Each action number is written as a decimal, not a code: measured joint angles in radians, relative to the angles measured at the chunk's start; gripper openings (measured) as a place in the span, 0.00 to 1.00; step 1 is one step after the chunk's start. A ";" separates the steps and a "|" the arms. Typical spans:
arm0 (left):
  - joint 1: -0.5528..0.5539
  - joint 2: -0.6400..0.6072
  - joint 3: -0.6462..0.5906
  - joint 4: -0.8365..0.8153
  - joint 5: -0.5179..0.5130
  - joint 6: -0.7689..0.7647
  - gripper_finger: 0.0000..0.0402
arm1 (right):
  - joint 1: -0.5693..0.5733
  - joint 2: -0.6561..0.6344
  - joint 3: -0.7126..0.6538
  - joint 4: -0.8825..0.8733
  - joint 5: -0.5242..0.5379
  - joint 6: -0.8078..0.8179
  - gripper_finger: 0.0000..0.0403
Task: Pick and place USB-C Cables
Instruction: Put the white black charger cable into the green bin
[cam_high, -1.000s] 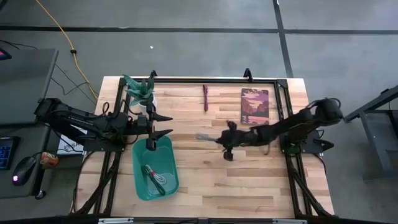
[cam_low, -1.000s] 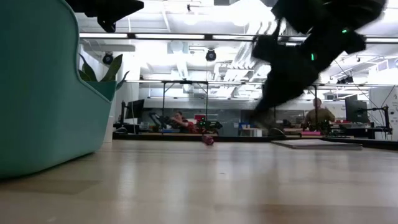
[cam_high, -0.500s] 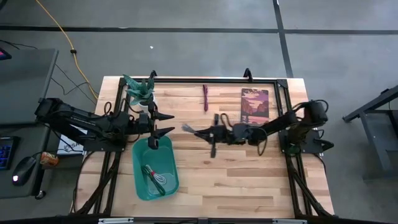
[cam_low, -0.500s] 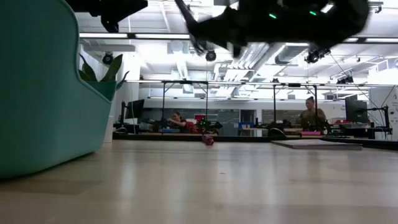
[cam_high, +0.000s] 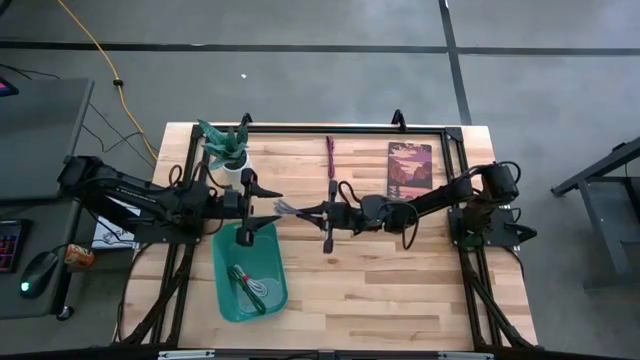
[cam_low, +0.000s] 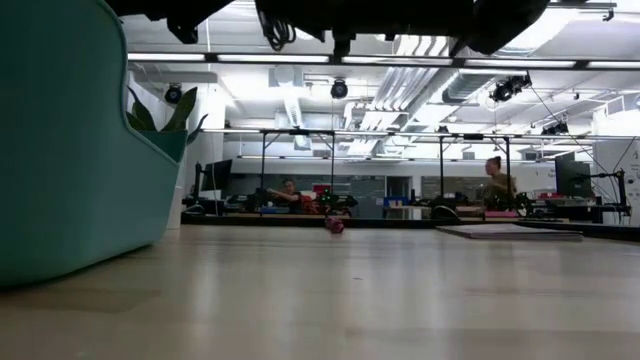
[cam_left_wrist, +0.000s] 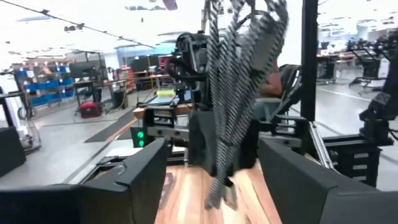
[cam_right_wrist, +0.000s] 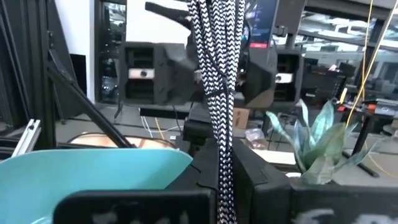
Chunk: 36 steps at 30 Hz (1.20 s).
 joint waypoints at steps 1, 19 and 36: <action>-0.006 0.000 0.000 0.000 0.000 0.004 0.60 | 0.000 -0.003 0.000 0.003 0.000 -0.006 0.00; 0.010 0.226 0.001 0.359 -0.022 -0.012 0.78 | -0.050 0.006 0.000 -0.047 -0.072 0.073 0.00; 0.009 0.261 0.001 0.403 -0.086 -0.002 0.05 | -0.052 0.006 0.000 -0.058 -0.068 0.092 0.00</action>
